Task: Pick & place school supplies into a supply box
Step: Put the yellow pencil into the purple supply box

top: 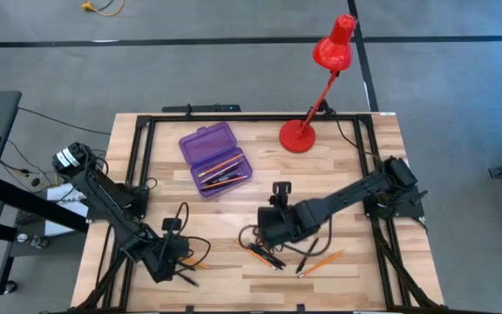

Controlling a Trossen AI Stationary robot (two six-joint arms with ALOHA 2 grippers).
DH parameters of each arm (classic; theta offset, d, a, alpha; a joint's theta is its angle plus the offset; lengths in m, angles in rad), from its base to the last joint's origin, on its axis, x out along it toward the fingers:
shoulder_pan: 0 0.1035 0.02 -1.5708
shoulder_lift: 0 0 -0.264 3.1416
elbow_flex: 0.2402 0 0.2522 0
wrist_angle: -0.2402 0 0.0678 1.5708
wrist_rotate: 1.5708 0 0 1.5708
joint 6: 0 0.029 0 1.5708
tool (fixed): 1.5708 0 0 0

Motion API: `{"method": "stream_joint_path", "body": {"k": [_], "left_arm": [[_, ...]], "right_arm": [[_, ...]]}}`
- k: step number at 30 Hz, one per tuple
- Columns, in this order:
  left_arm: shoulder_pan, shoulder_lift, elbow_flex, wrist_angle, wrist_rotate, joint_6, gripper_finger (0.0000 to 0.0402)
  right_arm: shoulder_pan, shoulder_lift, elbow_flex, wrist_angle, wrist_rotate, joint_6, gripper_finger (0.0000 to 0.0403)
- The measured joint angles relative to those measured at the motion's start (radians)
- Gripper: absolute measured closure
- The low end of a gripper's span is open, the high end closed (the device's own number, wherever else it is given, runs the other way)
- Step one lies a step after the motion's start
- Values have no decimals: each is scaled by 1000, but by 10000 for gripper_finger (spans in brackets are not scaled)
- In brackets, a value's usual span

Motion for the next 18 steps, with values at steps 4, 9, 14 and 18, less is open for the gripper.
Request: {"method": "stream_joint_path", "body": {"k": [4,9,14,18], "left_arm": [[0,7,0,1,12,0,292],[0,70,0,18,54,19,292],[0,157,0,60,79,47,292],[0,184,0,57,80,47,292]], "right_arm": [[11,0,0,0,23,36,282],[9,0,-28,20,31,53,282],[1,0,-66,57,31,53,282],[-5,0,-72,68,31,53,282]]}}
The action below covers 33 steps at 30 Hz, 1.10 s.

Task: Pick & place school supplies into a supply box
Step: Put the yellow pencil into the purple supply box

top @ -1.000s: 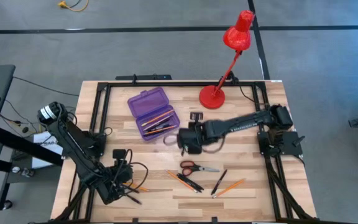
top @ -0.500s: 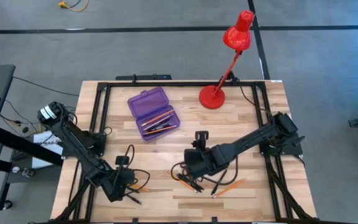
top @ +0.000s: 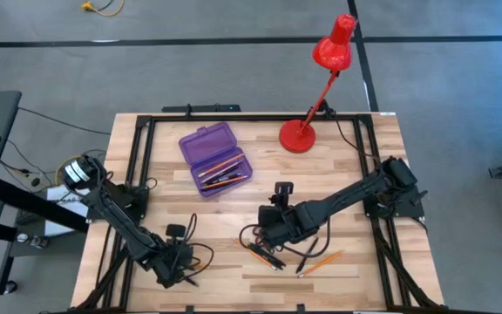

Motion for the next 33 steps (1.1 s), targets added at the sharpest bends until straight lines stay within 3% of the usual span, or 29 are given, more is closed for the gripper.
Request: {"method": "stream_joint_path", "body": {"k": [6,14,26,29,33], "left_arm": [[8,-1,0,-5,2,8,292],[91,-1,0,-66,-76,37,292],[268,-3,-14,-26,61,209,293],[299,-7,-45,6,99,209,310],[319,-13,-80,39,111,209,360]], "right_arm": [[-5,0,0,6,0,0,282],[-6,0,0,17,2,-1,282],[-5,0,0,16,2,-2,282],[-5,0,0,15,2,-2,282],[-5,0,0,6,2,-2,282]]}}
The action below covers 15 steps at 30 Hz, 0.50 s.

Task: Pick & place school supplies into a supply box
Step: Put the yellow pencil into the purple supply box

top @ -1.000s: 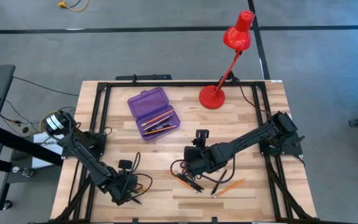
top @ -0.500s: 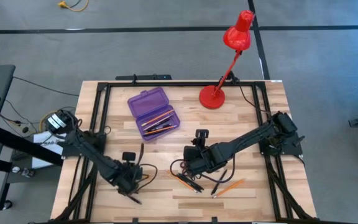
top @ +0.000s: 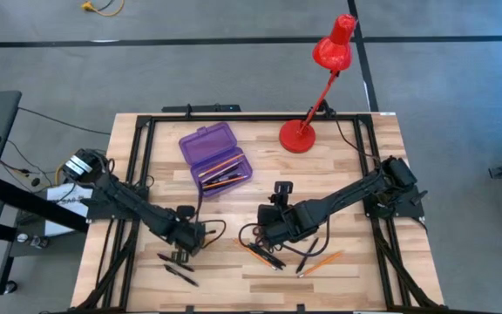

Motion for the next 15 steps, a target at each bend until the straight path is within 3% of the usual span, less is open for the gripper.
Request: {"method": "stream_joint_path", "body": {"k": [3,9,15], "left_arm": [[0,0,0,-1,-21,-9,391],[-13,7,18,-46,-91,-89,396],[-56,20,41,-122,-287,-214,399]], "right_arm": [[0,0,0,-8,2,0,282],[0,0,0,-10,24,0,282],[0,0,0,-10,28,0,282]]}}
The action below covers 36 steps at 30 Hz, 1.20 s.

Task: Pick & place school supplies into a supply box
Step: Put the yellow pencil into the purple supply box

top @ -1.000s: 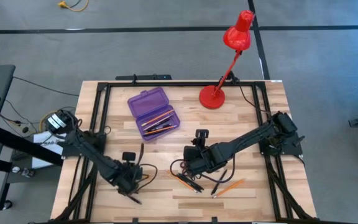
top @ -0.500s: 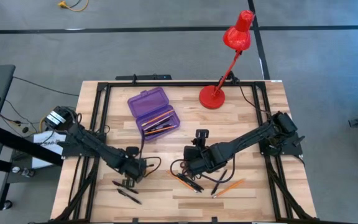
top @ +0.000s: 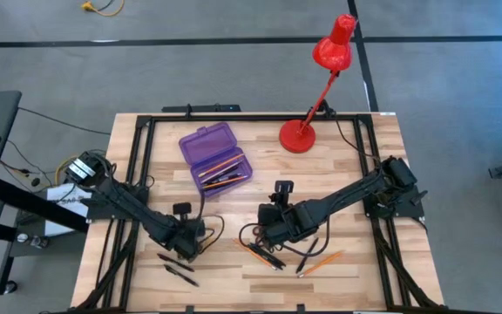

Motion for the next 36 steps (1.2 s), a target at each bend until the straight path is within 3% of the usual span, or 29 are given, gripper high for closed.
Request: {"method": "stream_joint_path", "body": {"k": [7,20,29,33,36], "left_arm": [[-67,-2,46,-129,-105,-147,401],[-81,-6,205,-372,-329,-207,401],[109,-7,230,-392,-582,-124,401],[233,-7,230,-296,-620,6,401],[321,-7,230,-155,-593,126,401]], "right_arm": [[0,0,0,0,25,0,282],[-7,0,0,0,56,0,282],[-26,0,0,2,78,0,282],[-32,0,0,2,78,0,282],[-36,0,0,1,78,0,282]]}}
